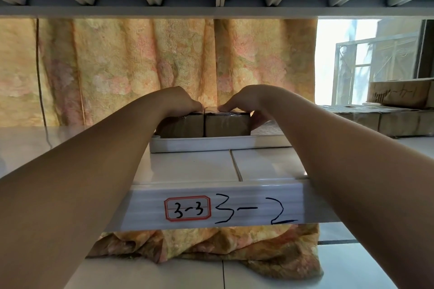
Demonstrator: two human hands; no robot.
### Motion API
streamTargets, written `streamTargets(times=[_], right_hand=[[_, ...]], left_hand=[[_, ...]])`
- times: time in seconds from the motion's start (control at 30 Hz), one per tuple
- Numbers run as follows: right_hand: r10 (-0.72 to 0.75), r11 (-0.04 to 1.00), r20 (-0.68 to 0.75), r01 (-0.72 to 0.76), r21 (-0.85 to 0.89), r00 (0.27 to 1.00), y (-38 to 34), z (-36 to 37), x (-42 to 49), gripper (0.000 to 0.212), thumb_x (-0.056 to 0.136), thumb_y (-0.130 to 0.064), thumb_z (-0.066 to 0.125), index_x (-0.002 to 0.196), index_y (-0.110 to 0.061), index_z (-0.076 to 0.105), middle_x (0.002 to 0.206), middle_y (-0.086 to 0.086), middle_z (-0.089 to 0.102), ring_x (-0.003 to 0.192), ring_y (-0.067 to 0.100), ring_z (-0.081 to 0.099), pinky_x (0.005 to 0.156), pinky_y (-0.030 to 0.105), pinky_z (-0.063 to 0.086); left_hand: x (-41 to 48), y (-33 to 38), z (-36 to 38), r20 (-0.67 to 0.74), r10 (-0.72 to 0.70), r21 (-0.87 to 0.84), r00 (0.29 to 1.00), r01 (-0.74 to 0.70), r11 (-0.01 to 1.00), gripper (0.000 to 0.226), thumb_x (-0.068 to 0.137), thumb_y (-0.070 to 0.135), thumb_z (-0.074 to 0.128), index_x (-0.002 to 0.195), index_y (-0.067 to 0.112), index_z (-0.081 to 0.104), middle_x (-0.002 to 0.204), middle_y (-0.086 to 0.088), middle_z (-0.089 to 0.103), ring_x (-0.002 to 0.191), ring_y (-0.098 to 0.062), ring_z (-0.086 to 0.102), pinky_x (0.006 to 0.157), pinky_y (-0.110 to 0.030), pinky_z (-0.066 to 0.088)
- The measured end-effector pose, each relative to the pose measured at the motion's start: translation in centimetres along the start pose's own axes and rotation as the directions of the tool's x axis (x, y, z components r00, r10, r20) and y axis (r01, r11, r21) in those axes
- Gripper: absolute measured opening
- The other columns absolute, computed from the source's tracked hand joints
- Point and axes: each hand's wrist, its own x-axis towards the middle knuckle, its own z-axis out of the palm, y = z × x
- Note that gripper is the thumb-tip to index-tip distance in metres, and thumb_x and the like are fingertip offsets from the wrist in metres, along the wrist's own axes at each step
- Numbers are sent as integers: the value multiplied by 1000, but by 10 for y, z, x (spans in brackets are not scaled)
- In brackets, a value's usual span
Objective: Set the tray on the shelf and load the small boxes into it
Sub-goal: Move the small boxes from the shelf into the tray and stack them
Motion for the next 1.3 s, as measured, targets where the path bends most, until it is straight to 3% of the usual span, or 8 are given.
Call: streamTargets(times=[0.13,0.27,0.4,0.67,0.83,1.03,1.2,1.3], right_hand=[[-2,1000,-9,2,-4,1000,3,2,6,27,84,-38,69,82,-15,56,98,7,58,106,28,65,94,40,53],[-142,985,-168,123,-117,975,1,9,18,58,84,-49,63,124,-7,60,131,4,57,122,26,52,99,31,38],[-233,970,-339,192,-151,911,-2,6,24,44,87,-42,58,111,-6,67,114,10,67,109,28,58,104,45,39],[-304,907,-524,73,-416,796,21,-39,19,14,80,-25,50,78,-12,55,91,9,65,99,30,58,79,35,48],[-288,857,-610,-86,-509,738,61,-96,-8,25,87,-27,51,106,-11,58,116,14,62,125,37,46,96,43,43],[-270,774,-673,-260,-577,689,120,-169,-33,17,83,-18,47,68,-14,43,74,3,44,120,32,39,82,37,33],[-269,724,-661,-306,-618,701,163,-216,-39,5,83,-18,48,88,-15,47,100,8,54,124,33,35,92,40,33],[-160,763,-642,-319,-562,750,186,-235,-32,29,84,-21,51,113,-17,52,127,12,50,129,35,31,99,42,31]], left_hand=[[-6,4,1,-107,39,0,994,-39,999,43,89,38,56,111,3,67,116,-15,64,106,-28,58,81,-34,45],[-15,16,-1,-367,198,-92,909,-247,965,26,88,26,57,107,14,71,120,-5,66,111,-21,58,80,-23,37],[-19,29,0,-417,279,-97,865,-348,933,29,90,25,57,116,17,66,127,-3,63,113,-18,57,84,-22,37],[-20,87,5,-288,419,205,861,-372,905,41,89,29,52,129,18,56,131,-6,60,113,-25,58,95,-38,49],[-30,164,25,-330,416,96,848,-408,908,38,88,30,53,119,10,62,117,-6,66,103,-25,61,84,-32,50],[-17,258,68,-156,305,40,940,-302,952,29,85,30,49,72,5,53,95,-8,58,86,-26,54,79,-33,48],[-10,307,95,-16,165,16,986,-165,986,47,92,37,50,128,6,52,137,-12,50,115,-27,51,90,-30,41],[-4,314,107,76,106,29,991,-108,994,52,91,37,53,133,7,49,142,-10,47,124,-26,47,92,-30,39]])
